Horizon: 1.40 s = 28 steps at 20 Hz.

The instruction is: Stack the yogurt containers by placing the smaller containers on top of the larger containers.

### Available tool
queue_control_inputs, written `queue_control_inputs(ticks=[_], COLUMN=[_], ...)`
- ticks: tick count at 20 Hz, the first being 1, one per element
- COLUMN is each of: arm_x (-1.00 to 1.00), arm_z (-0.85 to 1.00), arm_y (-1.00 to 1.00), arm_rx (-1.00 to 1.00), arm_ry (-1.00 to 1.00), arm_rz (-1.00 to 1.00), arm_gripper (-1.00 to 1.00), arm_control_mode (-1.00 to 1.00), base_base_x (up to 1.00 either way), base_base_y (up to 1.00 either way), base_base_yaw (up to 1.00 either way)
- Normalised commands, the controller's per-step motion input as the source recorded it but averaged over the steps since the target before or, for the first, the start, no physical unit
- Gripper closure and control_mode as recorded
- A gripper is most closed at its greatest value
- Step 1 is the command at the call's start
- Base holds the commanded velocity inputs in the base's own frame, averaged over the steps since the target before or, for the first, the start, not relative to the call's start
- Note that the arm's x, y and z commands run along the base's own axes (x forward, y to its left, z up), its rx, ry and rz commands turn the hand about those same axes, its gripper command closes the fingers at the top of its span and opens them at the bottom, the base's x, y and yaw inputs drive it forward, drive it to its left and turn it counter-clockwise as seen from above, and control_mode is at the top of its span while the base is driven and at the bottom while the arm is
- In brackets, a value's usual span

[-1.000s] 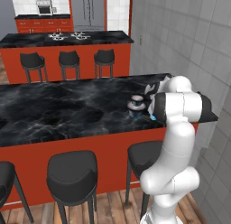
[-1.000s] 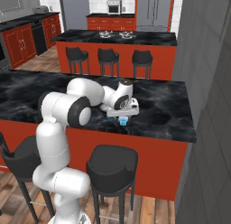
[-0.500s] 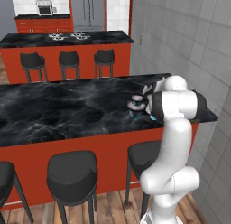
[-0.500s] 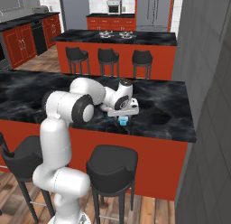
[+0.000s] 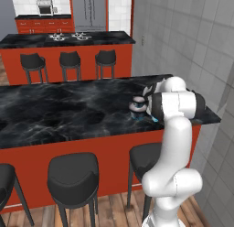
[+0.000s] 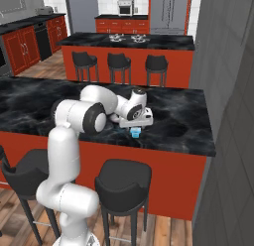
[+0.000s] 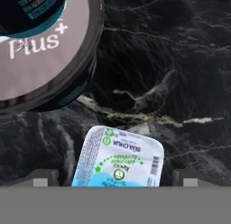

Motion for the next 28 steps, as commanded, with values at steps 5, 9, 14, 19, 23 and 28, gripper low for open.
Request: queue_control_inputs(ticks=[5,9,14,19,23,28], arm_x=[0.01,0.0,0.0,0.0,0.01,0.01], arm_z=[-0.12,-0.11,-0.11,-0.09,-0.09,-0.09], arm_y=[0.0,0.0,0.0,0.0,0.0,0.0], arm_rx=[0.0,0.0,0.0,0.0,0.0,0.0], arm_ry=[0.0,0.0,0.0,0.0,0.0,0.0], arm_rz=[0.0,-0.01,-0.01,-0.01,-0.01,-0.01], arm_gripper=[-1.0,-1.0,-1.0,-1.0,-1.0,-1.0], arm_control_mode=[-1.0,-1.0,-1.0,-1.0,-1.0,-1.0], base_base_x=[0.0,0.0,0.0,0.0,0.0,0.0], base_base_y=[0.0,0.0,0.0,0.0,0.0,0.0], base_base_yaw=[0.0,0.0,0.0,0.0,0.0,0.0])
